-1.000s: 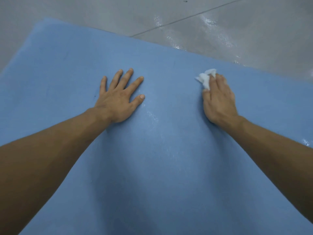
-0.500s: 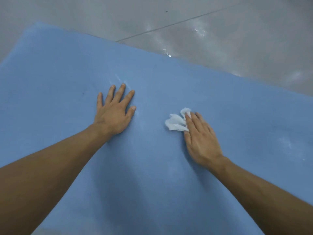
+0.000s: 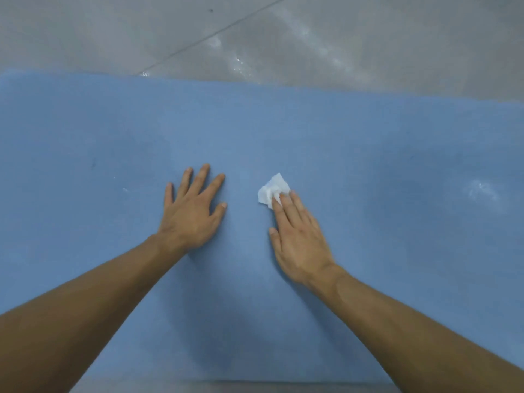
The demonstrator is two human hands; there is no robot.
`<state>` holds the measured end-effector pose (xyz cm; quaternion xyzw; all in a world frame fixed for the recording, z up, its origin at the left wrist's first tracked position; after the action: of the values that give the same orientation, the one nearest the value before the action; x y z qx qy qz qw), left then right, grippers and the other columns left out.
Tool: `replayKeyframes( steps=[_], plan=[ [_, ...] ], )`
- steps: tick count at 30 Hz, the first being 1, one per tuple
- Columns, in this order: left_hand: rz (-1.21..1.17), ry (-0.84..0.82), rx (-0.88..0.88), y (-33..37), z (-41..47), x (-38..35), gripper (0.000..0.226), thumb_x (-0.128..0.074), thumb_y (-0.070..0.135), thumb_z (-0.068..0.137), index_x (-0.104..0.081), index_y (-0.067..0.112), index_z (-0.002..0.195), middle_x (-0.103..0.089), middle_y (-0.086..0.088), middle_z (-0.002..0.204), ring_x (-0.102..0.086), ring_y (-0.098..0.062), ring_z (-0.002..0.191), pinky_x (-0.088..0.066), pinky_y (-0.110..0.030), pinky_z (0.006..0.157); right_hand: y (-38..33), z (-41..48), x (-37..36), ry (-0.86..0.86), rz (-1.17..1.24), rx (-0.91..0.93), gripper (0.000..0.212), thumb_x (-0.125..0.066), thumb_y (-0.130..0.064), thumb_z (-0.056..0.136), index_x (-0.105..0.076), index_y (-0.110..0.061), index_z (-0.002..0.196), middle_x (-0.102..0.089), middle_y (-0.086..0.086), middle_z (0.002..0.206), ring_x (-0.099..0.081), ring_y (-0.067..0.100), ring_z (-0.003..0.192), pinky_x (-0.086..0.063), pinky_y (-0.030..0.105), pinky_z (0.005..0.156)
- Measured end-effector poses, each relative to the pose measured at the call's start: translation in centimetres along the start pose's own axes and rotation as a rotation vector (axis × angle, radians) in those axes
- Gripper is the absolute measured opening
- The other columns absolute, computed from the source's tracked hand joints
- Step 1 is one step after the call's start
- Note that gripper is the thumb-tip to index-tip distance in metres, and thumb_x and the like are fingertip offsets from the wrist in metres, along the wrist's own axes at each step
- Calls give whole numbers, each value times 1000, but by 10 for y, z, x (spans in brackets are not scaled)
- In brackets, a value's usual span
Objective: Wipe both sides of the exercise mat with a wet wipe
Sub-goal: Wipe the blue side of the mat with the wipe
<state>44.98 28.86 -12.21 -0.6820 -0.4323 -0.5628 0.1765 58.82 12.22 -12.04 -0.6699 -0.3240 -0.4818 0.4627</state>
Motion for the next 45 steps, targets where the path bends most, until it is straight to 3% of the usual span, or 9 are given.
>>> replayKeyframes(
  steps=[6,11,16,23,27,31,35,41,45],
  plan=[
    [18,-51,-83,35,-34,-19,61,-37,46,107,-14,42,163,7,11,173,12,-21,159,2,-57,125,-54,-65,-21,-42,-82,295,57,-43,-43,105,-46,-15,155,-29,3,169,-14,25,160,-21,41,128],
    [62,-83,-148,40,-54,-26,62,-41,43,107,-14,42,163,6,10,173,8,-23,159,-1,-55,126,22,-57,-1,63,-62,-27,68,-39,-52,104,-43,-9,156,-33,7,168,-32,30,153,-28,44,124],
    [84,-75,-195,39,-70,-33,64,-44,42,106,-16,39,163,3,7,173,6,-25,160,-4,-56,126,79,-60,11,54,-16,-186,76,-30,-56,103,-38,-4,157,-28,11,169,-30,35,154,-28,48,122],
    [82,-83,-203,43,-77,-34,67,-46,43,105,-16,37,164,3,5,174,6,-27,159,-4,-57,125,4,-117,-7,-28,77,115,73,-40,-53,104,-36,-5,159,-26,11,170,-19,29,159,-22,42,127],
    [80,-109,-263,53,-93,-36,68,-49,44,103,-21,32,163,1,2,174,7,-29,159,-3,-56,127,-28,-145,-12,-81,98,271,60,-48,-43,104,-44,-11,154,-36,6,164,-23,28,157,-22,40,126],
    [51,-161,-377,69,-112,-44,65,-55,42,101,-31,33,160,-3,2,173,5,-25,159,-2,-55,127,-24,-130,4,-2,264,152,49,-57,-22,93,-54,-15,142,-53,3,140,-50,27,129,-40,39,109],
    [20,-193,-486,86,-125,-50,59,-54,40,102,-34,36,157,-7,4,173,4,-22,160,0,-49,128,-12,-108,11,-15,575,-61,39,-59,-8,93,-64,-17,131,-57,-6,119,-50,9,100,-40,22,90],
    [59,-162,-523,70,-123,-49,59,-51,40,103,-33,38,159,-7,11,173,-1,-16,160,-5,-44,129,29,-106,26,83,110,112,51,-53,-1,83,-62,-11,131,-61,12,114,-60,41,95,-55,47,80],
    [116,-87,-535,51,-130,-52,59,-33,52,104,-30,37,161,-11,9,173,-7,-17,160,-10,-46,129,112,-109,50,212,-20,-47,42,-50,-4,83,-69,-5,121,-62,19,111,-60,45,89,-53,51,79]
  ],
)
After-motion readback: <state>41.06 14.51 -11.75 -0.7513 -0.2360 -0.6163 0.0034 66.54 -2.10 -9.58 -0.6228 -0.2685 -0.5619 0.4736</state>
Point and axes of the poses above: each hand's wrist, its own z-axis towards the middle knuckle, its own x-axis out of the back of the hand, y = z × x, the point moved 9 cm from there along z, towards the middle knuckle
